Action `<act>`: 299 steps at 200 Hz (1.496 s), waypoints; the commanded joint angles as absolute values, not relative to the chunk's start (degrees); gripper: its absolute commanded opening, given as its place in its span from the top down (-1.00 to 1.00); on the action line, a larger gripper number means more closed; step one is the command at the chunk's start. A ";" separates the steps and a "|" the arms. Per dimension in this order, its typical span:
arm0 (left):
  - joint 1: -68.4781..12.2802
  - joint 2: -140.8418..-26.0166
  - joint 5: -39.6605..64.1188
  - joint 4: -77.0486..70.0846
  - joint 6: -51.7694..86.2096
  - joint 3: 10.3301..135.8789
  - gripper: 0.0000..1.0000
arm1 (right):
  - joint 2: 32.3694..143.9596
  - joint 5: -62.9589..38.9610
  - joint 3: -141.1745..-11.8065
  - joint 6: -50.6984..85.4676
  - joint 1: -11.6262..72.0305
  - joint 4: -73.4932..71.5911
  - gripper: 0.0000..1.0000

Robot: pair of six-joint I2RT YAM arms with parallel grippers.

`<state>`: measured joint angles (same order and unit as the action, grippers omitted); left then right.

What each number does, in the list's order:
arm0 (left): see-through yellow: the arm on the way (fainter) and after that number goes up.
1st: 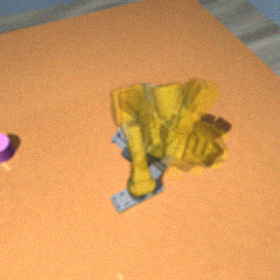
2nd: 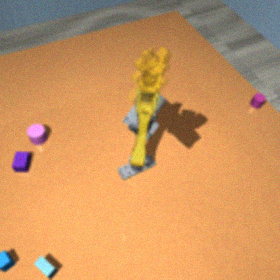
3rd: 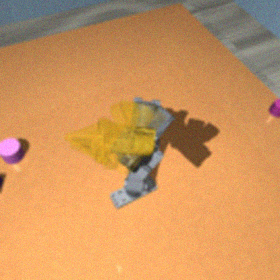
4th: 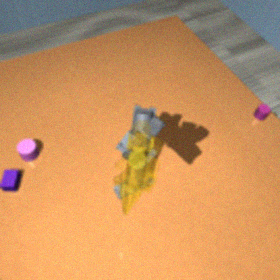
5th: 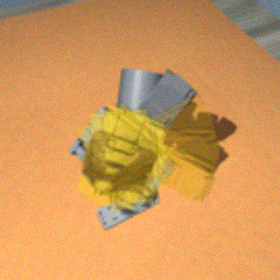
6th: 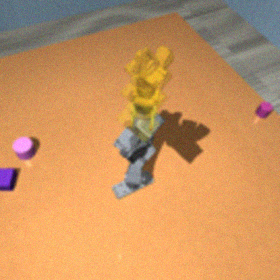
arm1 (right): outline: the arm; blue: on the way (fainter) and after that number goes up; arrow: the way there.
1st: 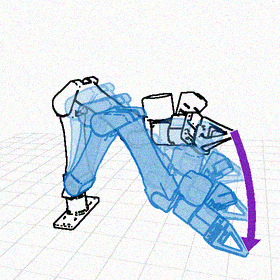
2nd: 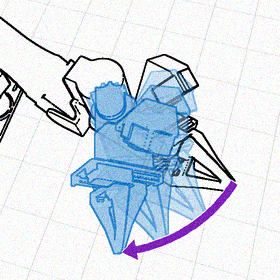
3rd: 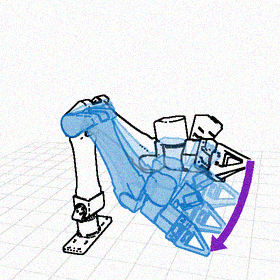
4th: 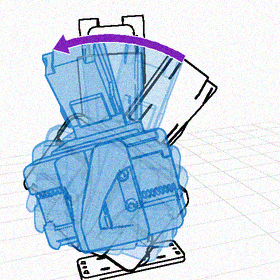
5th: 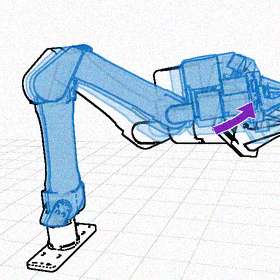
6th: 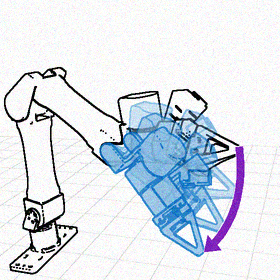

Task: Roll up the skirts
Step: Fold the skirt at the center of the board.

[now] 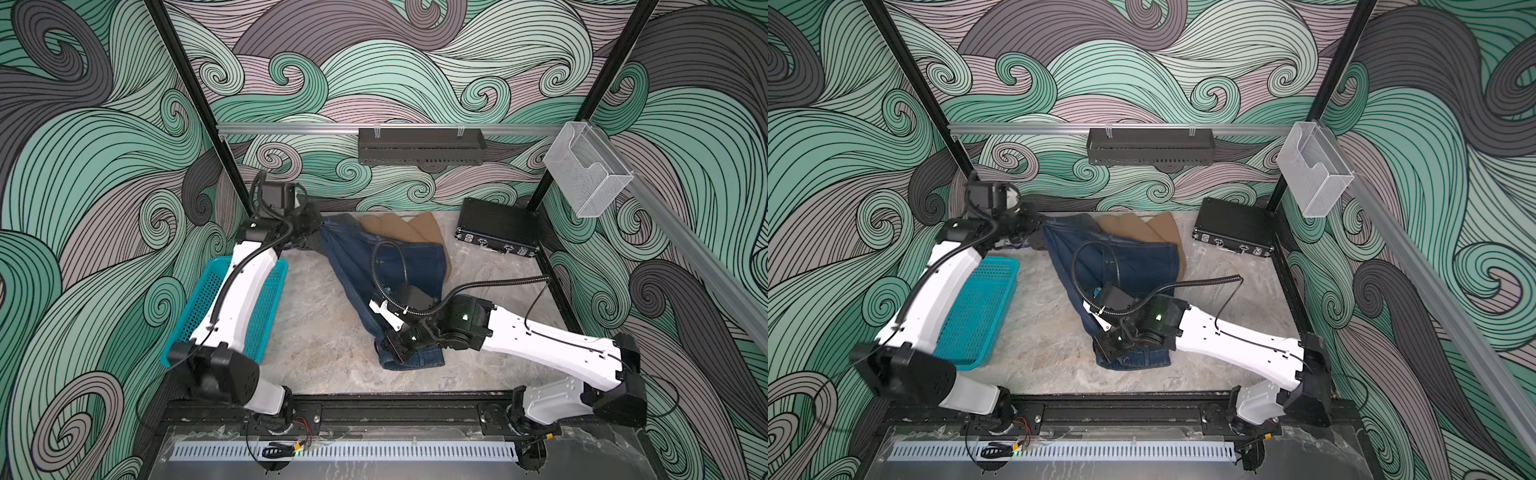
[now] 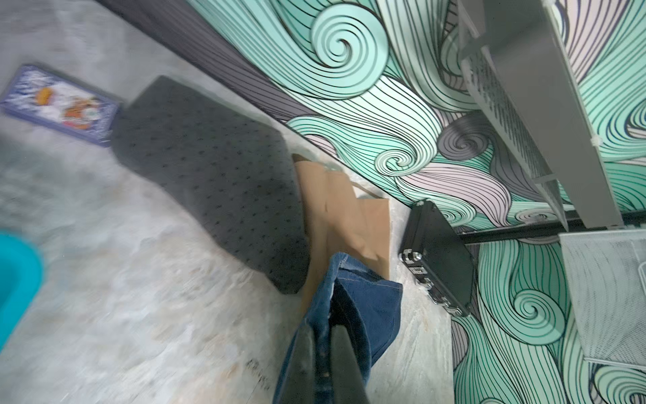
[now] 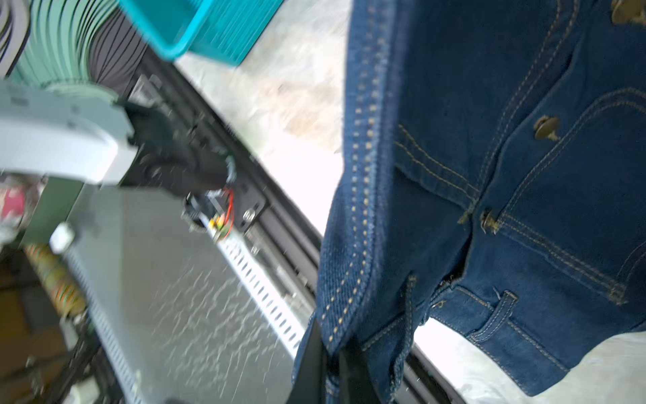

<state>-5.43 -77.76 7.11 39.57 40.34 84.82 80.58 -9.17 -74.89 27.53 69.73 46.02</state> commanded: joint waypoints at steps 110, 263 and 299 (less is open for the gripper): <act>-21.83 -112.69 -2.72 63.34 37.82 119.99 1.00 | 67.33 -21.55 -45.58 42.07 49.91 37.07 1.00; -25.38 -140.24 -5.90 57.21 33.37 155.76 -0.76 | 64.08 -22.60 -31.99 44.46 27.03 36.06 0.02; -24.79 -132.37 -4.36 63.39 31.36 143.81 -0.75 | 64.56 -31.57 -30.51 45.75 27.48 32.78 0.23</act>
